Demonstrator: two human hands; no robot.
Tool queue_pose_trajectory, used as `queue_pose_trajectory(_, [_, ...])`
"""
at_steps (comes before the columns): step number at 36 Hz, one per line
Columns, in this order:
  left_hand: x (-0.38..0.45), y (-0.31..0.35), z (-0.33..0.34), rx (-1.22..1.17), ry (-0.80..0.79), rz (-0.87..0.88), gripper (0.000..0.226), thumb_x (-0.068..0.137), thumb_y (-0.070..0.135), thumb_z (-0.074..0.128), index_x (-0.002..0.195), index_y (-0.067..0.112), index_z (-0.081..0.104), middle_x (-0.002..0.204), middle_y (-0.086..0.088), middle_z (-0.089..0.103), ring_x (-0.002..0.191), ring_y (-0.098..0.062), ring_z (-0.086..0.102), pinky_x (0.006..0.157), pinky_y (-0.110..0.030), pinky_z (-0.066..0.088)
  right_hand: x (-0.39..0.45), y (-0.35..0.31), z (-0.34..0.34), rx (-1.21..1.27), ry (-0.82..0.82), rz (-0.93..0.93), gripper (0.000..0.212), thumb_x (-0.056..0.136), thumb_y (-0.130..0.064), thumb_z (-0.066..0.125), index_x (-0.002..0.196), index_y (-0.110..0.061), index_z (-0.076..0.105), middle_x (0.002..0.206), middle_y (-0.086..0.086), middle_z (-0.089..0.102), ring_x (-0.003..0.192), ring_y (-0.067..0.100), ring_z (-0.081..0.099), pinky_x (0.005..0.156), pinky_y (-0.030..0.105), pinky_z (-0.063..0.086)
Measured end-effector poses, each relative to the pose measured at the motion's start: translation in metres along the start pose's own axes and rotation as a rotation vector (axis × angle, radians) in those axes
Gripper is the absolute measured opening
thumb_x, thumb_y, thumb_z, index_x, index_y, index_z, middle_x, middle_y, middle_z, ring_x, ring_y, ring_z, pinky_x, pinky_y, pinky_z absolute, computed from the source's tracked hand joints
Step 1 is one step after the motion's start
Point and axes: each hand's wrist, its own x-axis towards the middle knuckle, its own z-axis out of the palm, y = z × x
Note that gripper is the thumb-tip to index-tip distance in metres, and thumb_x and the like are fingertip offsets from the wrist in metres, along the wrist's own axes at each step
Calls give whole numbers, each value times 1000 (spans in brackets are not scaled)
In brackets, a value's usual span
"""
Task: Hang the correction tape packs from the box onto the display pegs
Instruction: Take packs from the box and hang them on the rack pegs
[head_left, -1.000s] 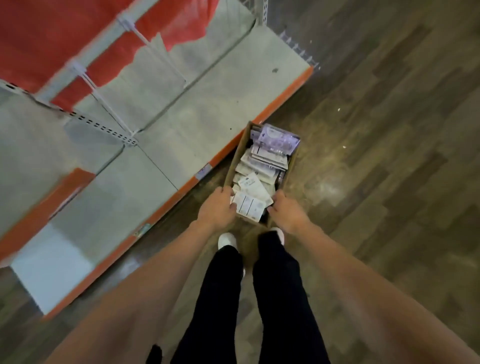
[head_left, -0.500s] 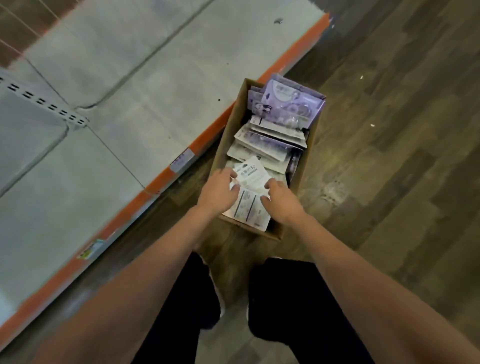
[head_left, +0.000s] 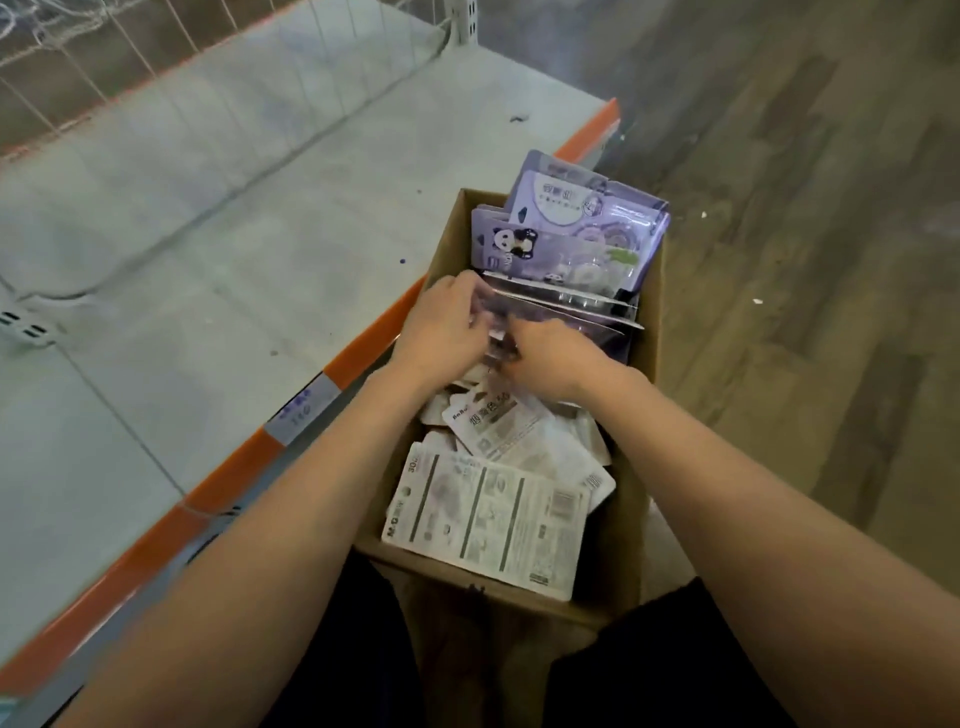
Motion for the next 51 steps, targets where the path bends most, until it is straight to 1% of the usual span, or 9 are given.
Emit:
queue_pose_trajectory(5, [-8, 13, -9, -101, -11, -1, 22, 96, 16, 51, 118, 15, 55, 107, 4, 56, 81, -6, 51, 75, -20, 38, -6, 2, 14, -33, -136, 80, 14, 95, -23, 50, 97, -10, 56, 92, 8, 59, 79, 24, 55, 60, 30, 42])
queue_pose_trajectory(10, [-8, -8, -11, -11, -13, 6, 23, 94, 22, 54, 117, 19, 55, 111, 0, 59, 93, -14, 57, 80, -30, 48, 1, 1, 0, 63, -110, -6, 27, 91, -25, 61, 71, -15, 47, 77, 0, 48, 76, 19, 48, 56, 25, 34])
queue_pose_trajectory(17, [-7, 4, -30, -145, 106, -55, 36, 93, 25, 57, 126, 11, 50, 123, -4, 58, 108, -16, 54, 81, -21, 36, -11, -8, -34, 832, 261, 64, 8, 96, -16, 56, 88, -13, 59, 99, 9, 66, 93, 25, 65, 82, 40, 55])
queue_pose_trajectory(23, [-10, 2, -37, -519, 31, -209, 58, 91, 28, 64, 136, 14, 30, 103, 8, 54, 93, -13, 57, 74, -22, 48, -12, -5, -40, 1255, 433, 135, 13, 98, -12, 51, 86, -9, 56, 97, 5, 68, 93, 22, 66, 75, 36, 59])
queue_pose_trajectory(28, [-12, -1, -40, -584, -88, -176, 22, 92, 23, 62, 113, 20, 55, 120, 2, 66, 99, -15, 66, 86, -37, 56, -15, -6, -47, 1508, 492, 97, 14, 100, -6, 45, 92, -6, 55, 92, 2, 68, 78, 11, 66, 57, 21, 55])
queue_pose_trajectory(32, [-12, -1, -44, -548, -38, -208, 25, 94, 21, 60, 117, 13, 56, 124, -2, 64, 105, -20, 64, 90, -42, 54, -13, -8, -40, 1434, 374, 130, 16, 99, -6, 47, 89, -7, 59, 99, 9, 69, 82, 17, 68, 59, 24, 58])
queue_pose_trajectory(37, [-11, -6, -50, -557, 106, -268, 27, 94, 20, 58, 119, 10, 57, 122, -4, 64, 104, -22, 65, 88, -44, 55, -14, -10, -21, 808, 22, 52, 10, 97, -12, 53, 97, -11, 63, 95, 9, 69, 75, 13, 65, 65, 21, 58])
queue_pose_trajectory(48, [-14, -17, -68, -652, 221, -312, 20, 96, 18, 56, 116, 17, 55, 124, 2, 63, 94, -9, 62, 64, -16, 50, -10, -22, 32, 330, -418, -38, 22, 91, -17, 64, 110, -7, 65, 105, 13, 69, 78, 18, 61, 68, 24, 52])
queue_pose_trajectory(51, [-16, -20, -74, -687, 231, -319, 20, 97, 17, 55, 117, 17, 55, 124, 3, 63, 92, -6, 61, 58, -12, 49, -12, -26, 35, 266, -484, -74, 31, 87, -23, 69, 114, -11, 60, 100, 1, 61, 87, 17, 56, 73, 27, 49])
